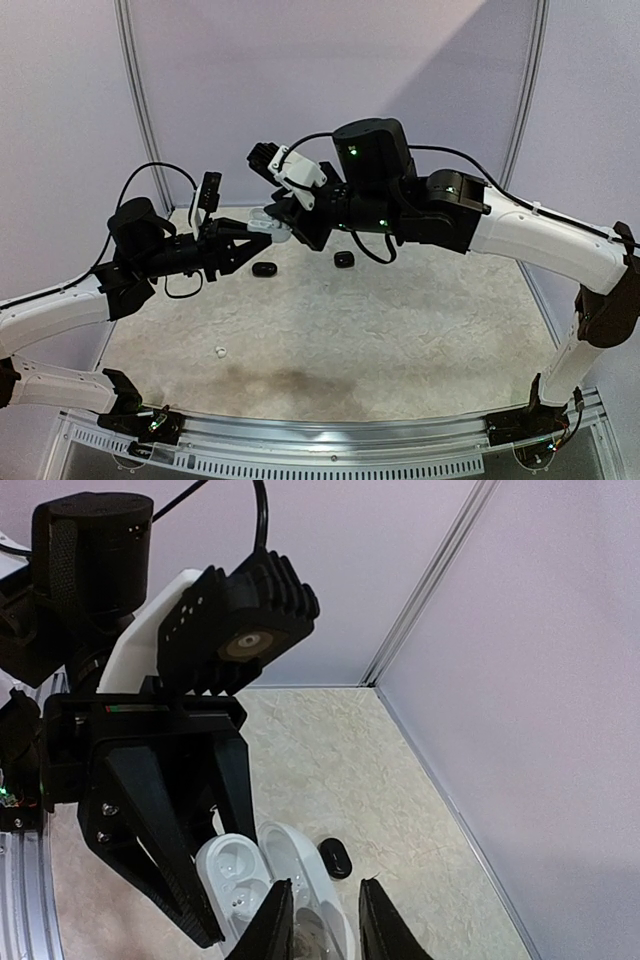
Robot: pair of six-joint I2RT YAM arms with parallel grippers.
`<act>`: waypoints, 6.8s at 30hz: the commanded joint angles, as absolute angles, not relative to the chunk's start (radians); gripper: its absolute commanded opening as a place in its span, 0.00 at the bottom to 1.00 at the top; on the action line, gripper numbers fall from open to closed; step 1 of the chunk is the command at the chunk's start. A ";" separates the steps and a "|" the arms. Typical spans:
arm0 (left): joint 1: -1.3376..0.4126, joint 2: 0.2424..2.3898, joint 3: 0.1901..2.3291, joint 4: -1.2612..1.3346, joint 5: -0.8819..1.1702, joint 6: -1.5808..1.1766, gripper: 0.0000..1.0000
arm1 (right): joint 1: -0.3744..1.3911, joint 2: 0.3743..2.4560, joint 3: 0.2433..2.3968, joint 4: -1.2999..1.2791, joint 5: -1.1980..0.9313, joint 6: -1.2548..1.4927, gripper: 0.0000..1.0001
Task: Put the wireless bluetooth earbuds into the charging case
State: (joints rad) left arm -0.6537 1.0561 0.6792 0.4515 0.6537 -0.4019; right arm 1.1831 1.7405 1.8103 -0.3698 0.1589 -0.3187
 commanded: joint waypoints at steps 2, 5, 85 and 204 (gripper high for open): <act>-0.655 1.054 0.667 0.462 0.629 -0.404 0.00 | 1.180 1.747 1.881 -0.358 0.158 -0.290 0.24; -0.654 1.051 0.667 0.459 0.627 -0.396 0.00 | 1.178 1.719 1.893 -0.362 0.164 -0.233 0.27; -0.658 1.041 0.657 0.449 0.614 -0.332 0.00 | 1.180 1.809 1.848 -0.568 0.108 0.413 0.26; -0.667 1.015 0.661 0.408 0.558 -0.289 0.00 | 1.138 1.728 1.727 -0.362 0.011 0.447 0.25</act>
